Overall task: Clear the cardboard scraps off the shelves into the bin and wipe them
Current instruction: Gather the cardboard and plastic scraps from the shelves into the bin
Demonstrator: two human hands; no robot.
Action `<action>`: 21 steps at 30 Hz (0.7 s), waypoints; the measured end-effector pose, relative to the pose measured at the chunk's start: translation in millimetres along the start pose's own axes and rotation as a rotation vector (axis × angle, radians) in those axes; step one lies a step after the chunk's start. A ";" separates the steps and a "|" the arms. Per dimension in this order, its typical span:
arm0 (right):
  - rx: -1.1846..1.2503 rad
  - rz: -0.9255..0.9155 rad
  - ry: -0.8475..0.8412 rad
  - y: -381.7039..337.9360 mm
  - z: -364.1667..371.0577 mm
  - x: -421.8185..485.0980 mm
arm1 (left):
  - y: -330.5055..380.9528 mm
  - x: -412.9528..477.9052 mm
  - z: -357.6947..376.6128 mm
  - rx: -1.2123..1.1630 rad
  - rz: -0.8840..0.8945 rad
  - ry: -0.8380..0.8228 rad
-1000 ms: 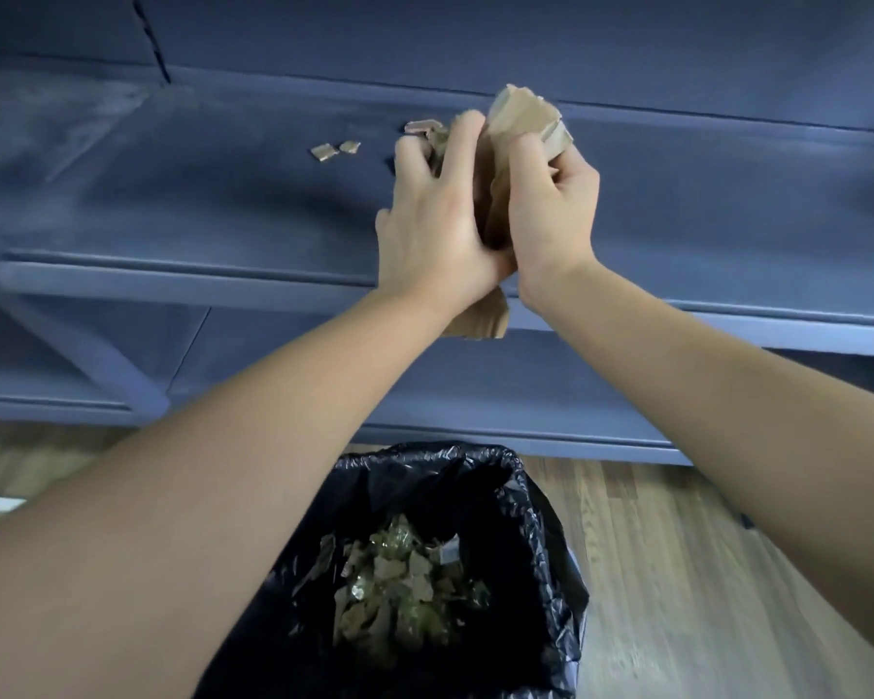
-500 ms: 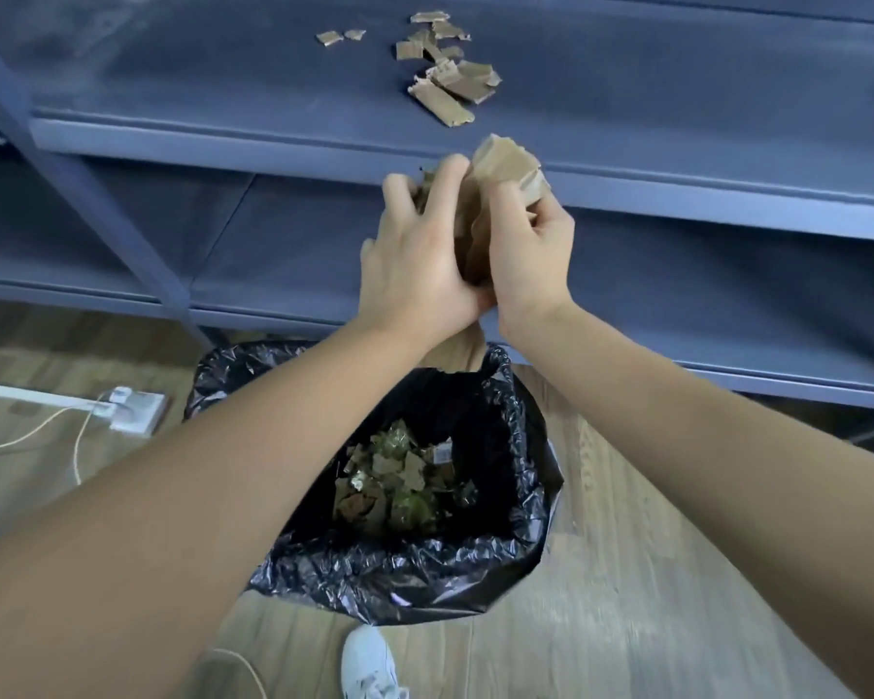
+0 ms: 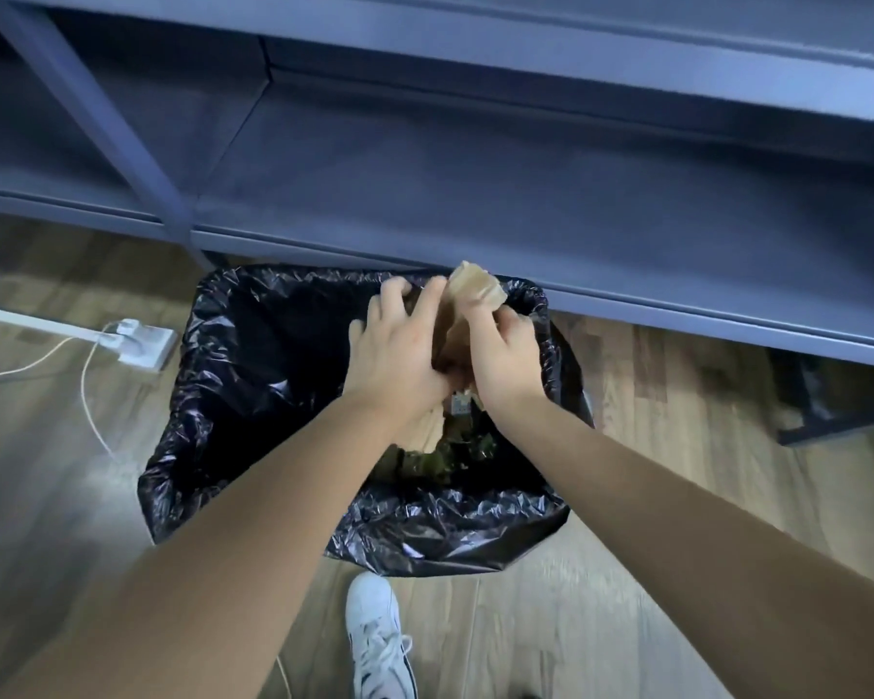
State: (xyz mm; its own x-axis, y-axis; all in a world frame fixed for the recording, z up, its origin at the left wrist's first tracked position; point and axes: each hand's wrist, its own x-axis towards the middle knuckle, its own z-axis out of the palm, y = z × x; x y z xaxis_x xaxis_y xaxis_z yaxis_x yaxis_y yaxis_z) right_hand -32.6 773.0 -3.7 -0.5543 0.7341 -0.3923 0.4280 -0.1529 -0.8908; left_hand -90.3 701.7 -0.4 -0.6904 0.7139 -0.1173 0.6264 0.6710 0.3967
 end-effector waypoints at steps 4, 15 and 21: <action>0.013 0.320 -0.140 29.1 7.2 13.8 | -16.0 1.7 18.3 0.104 -0.077 -0.212; -0.219 0.489 -0.068 25.3 -2.9 25.2 | -16.9 17.6 11.7 -0.060 0.026 -0.523; -0.194 0.548 -0.102 13.5 2.4 25.0 | -16.2 11.8 17.0 -0.093 -0.043 -0.657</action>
State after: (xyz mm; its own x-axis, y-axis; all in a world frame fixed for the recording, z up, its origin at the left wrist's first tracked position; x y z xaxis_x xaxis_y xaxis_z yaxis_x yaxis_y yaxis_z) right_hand -42.3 787.7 -26.1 -0.2772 0.5137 -0.8120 0.7889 -0.3607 -0.4975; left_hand -102.4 702.7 -23.8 -0.3313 0.6801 -0.6539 0.5488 0.7027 0.4528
